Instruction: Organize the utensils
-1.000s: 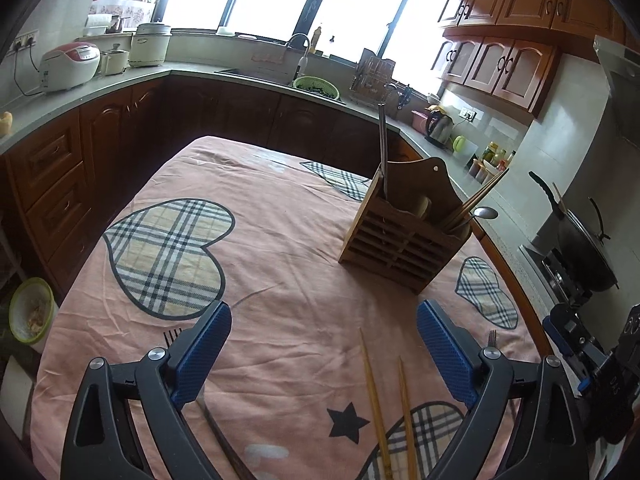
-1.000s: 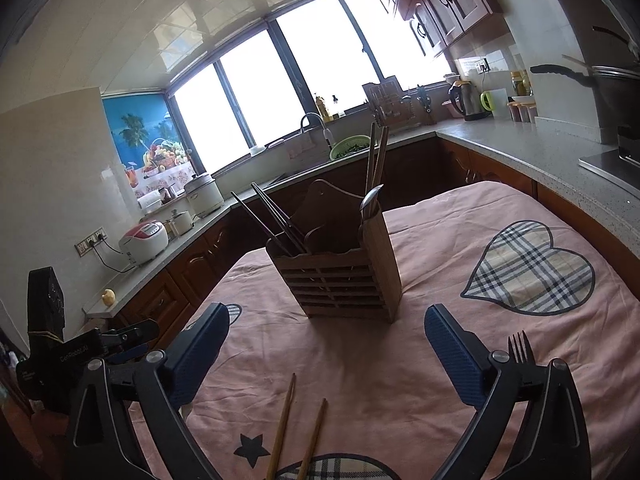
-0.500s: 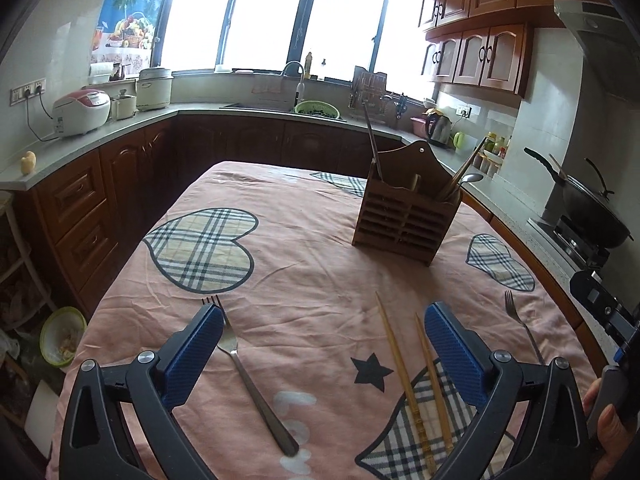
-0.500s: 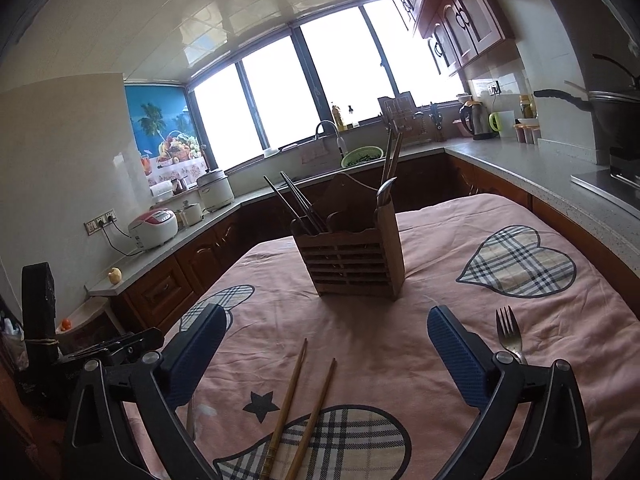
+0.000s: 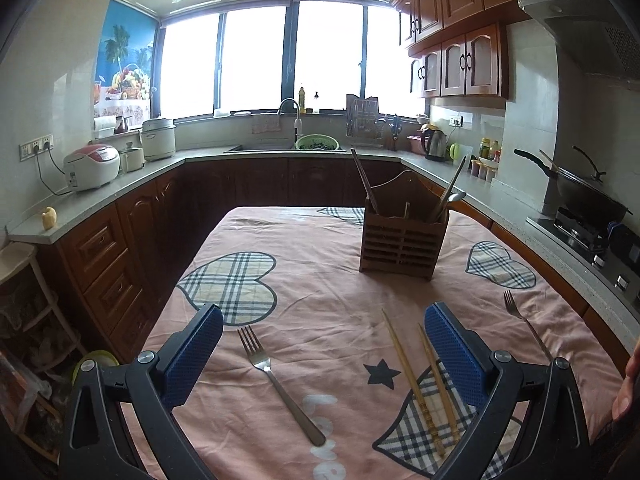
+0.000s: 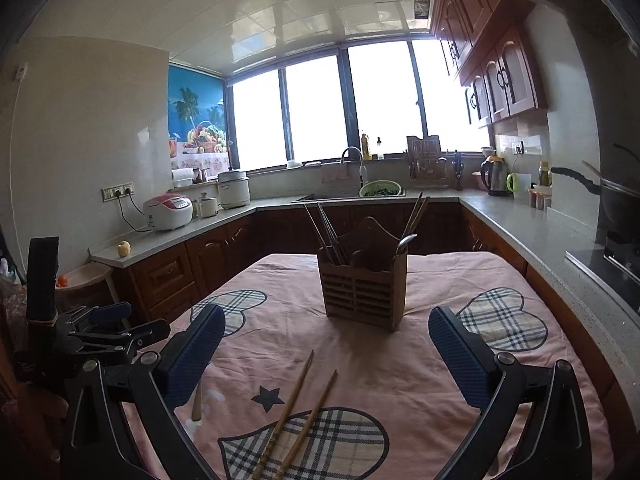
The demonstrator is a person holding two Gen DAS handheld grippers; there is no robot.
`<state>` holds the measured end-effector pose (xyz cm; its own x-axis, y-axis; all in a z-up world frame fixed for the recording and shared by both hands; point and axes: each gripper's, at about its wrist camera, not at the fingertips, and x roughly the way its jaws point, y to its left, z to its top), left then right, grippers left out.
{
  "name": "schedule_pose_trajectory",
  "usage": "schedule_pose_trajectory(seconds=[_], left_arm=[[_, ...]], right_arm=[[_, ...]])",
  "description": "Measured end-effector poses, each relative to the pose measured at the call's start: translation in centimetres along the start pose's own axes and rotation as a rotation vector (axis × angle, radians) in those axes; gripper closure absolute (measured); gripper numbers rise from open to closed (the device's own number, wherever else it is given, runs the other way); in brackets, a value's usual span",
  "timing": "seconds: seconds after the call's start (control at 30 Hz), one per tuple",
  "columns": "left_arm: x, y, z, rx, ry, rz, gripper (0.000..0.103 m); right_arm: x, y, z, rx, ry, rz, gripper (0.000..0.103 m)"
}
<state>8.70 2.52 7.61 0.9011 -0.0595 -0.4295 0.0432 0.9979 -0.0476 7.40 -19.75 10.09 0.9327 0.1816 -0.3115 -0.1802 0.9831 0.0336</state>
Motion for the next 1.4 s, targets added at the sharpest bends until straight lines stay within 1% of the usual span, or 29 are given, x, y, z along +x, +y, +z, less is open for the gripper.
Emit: schedule_pose_trajectory(seconds=[0.1, 0.17, 0.23, 0.3, 0.37, 0.43, 0.5, 0.57, 0.63, 0.87, 1.17, 1.4], left_arm=[[-1.1, -0.2, -1.2, -0.012, -0.055, 0.013, 0.001], [-1.1, -0.4, -2.7, -0.026, -0.067, 0.008, 0.001], [-0.6, -0.8, -4.2, -0.020, -0.061, 0.015, 0.001], [0.0, -1.2, -5.4, -0.007, -0.043, 0.021, 0.001], [0.3, -1.4, -6.2, -0.008, -0.027, 0.024, 0.001], [0.5, -1.4, -6.8, -0.011, -0.017, 0.031, 0.001], [0.4, -1.4, -7.0, -0.012, -0.016, 0.047, 0.001], [0.3, -1.3, -7.1, -0.017, -0.022, 0.045, 0.001], [0.1, -1.2, -7.0, -0.020, -0.031, 0.047, 0.001], [-0.1, -1.6, -7.5, -0.009, -0.019, 0.048, 0.001], [-1.0, -1.2, -7.5, -0.011, -0.026, 0.079, 0.001], [-1.4, -1.0, -7.6, -0.005, -0.032, 0.080, 0.001]], right_arm=[[-1.2, 0.2, 0.2, 0.011, -0.048, -0.015, 0.000], [-1.0, 0.3, -1.0, 0.018, -0.044, -0.024, 0.000], [-0.3, 0.3, -2.7, 0.031, -0.013, -0.055, 0.000], [0.3, 0.2, -4.6, 0.043, 0.019, -0.069, 0.000], [0.8, 0.1, -6.2, 0.042, 0.037, -0.095, 0.000], [1.1, -0.1, -7.5, 0.047, 0.060, -0.124, 0.000], [1.3, -0.5, -8.4, 0.067, 0.080, -0.136, 0.000], [1.4, -0.8, -9.0, 0.076, 0.093, -0.148, 0.000], [1.4, -1.1, -9.4, 0.081, 0.104, -0.156, 0.000], [0.8, -0.7, -9.8, 0.070, 0.106, -0.166, 0.000], [-0.2, 0.1, -9.8, 0.030, 0.084, -0.187, 0.000], [-0.6, 0.4, -9.7, 0.029, 0.074, -0.177, 0.000]])
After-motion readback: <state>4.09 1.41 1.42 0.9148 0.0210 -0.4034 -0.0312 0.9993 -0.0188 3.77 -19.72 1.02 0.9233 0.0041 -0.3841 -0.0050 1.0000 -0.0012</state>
